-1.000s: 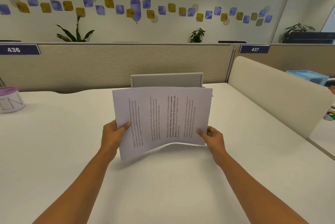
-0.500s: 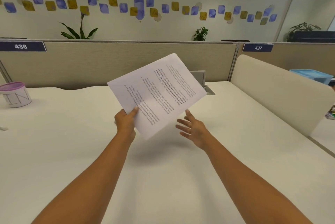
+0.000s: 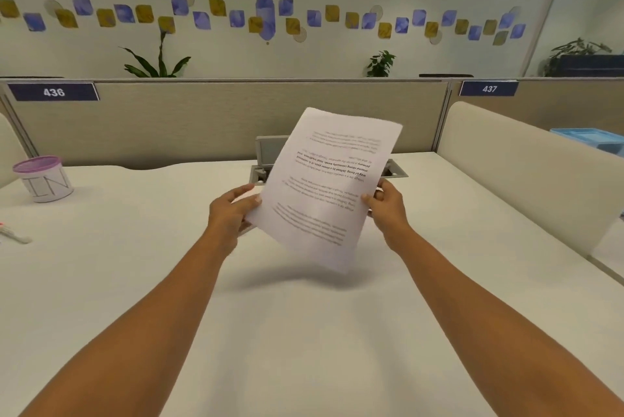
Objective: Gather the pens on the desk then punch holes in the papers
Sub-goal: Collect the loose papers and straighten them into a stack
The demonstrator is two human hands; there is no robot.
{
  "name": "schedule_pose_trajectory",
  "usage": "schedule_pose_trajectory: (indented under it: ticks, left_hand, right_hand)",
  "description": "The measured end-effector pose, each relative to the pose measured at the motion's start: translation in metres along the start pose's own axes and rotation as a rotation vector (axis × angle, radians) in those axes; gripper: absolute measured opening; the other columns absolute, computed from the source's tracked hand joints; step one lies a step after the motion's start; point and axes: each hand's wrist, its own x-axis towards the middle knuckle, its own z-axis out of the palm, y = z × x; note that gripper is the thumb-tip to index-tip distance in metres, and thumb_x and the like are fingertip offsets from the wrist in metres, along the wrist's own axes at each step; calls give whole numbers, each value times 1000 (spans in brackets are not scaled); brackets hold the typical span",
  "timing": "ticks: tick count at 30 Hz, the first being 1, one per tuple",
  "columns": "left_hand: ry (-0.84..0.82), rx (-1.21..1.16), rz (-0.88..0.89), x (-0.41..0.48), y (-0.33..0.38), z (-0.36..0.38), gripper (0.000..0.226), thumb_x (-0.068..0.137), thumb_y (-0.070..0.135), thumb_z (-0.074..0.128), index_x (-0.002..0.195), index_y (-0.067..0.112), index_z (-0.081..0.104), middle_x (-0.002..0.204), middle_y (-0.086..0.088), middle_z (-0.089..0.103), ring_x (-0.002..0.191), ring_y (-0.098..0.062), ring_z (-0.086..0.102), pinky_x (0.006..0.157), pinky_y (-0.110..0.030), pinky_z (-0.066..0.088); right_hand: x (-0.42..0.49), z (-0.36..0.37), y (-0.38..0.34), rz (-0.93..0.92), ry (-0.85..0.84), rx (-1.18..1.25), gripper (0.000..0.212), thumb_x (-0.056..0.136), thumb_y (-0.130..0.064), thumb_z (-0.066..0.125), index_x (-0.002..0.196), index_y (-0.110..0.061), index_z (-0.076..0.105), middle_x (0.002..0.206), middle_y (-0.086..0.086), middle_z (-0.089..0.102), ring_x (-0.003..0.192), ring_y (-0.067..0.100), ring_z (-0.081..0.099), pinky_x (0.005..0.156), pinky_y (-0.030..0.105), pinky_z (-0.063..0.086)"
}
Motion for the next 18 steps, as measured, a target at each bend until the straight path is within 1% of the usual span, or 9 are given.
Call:
schedule_pose_trajectory:
  ticks: [2, 4, 6, 8, 10, 12, 14, 17, 18]
  left_hand:
    - [-120, 188, -30, 1, 1, 0, 42, 80, -6, 62, 119, 10, 57, 95, -8, 68, 72, -17, 66, 57, -21, 53]
    - [-191, 352, -46, 1, -2, 5, 49, 81, -9, 60, 126, 7, 52, 101, -11, 67, 76, -23, 67, 63, -24, 53]
    - [-198, 404, -51, 2, -6, 10, 51, 83, -3, 61, 131, 7, 47, 110, -12, 66, 85, -27, 65, 72, -28, 52]
    - [-166, 393, -46, 3, -9, 14, 56, 82, 7, 66, 134, 10, 44, 122, -12, 62, 100, -29, 63, 83, -34, 50]
    - [-124, 384, -22, 7, -9, 16, 63, 81, 15, 69, 137, 12, 39, 133, -9, 53, 114, -29, 57, 88, -36, 47]
    - [-90, 331, 4, 10, -8, 16, 68, 81, 18, 69, 140, 12, 34, 139, -7, 46, 117, -26, 53, 85, -33, 44]
    - [-90, 251, 35, 13, -3, 16, 63, 82, 19, 68, 136, 12, 37, 138, -5, 47, 110, -21, 53, 81, -31, 44]
    - [-132, 123, 99, 15, 8, 15, 35, 83, 17, 65, 116, 11, 53, 120, -8, 59, 91, -18, 62, 61, -23, 53]
    - [-133, 78, 123, 16, 11, 15, 28, 84, 15, 64, 110, 11, 56, 112, -8, 62, 89, -20, 63, 61, -24, 55]
  right_hand:
    - [-1, -2, -4, -39, -1, -65, 26, 93, -7, 50, 118, -11, 52, 117, 14, 63, 106, 29, 60, 93, 43, 51]
    - [-2, 0, -9, -67, -17, -90, 23, 94, -10, 48, 116, -12, 54, 117, 11, 63, 104, 28, 61, 91, 43, 52]
    - [-4, 3, -14, -111, -46, -109, 18, 95, -12, 47, 111, -14, 55, 113, 6, 64, 99, 25, 62, 87, 41, 53]
    - [-6, 5, -20, -170, -83, -108, 15, 95, -12, 47, 105, -17, 56, 108, 1, 65, 95, 22, 63, 80, 33, 54]
    - [-7, 7, -25, -225, -114, -91, 14, 94, -12, 48, 103, -18, 57, 104, -1, 65, 91, 19, 64, 75, 27, 54]
    - [-6, 9, -31, -256, -121, -71, 13, 94, -12, 48, 101, -18, 57, 103, -1, 65, 90, 17, 64, 75, 27, 55]
    - [-5, 10, -35, -276, -128, -43, 15, 94, -11, 48, 95, -22, 58, 99, -3, 65, 87, 15, 64, 73, 25, 55]
    - [-6, 12, -41, -290, -130, 10, 21, 94, -11, 49, 88, -29, 57, 93, -9, 66, 84, 10, 65, 69, 20, 55]
    - [-6, 13, -42, -290, -119, 32, 21, 94, -11, 49, 89, -30, 57, 93, -10, 66, 83, 8, 64, 67, 19, 56]
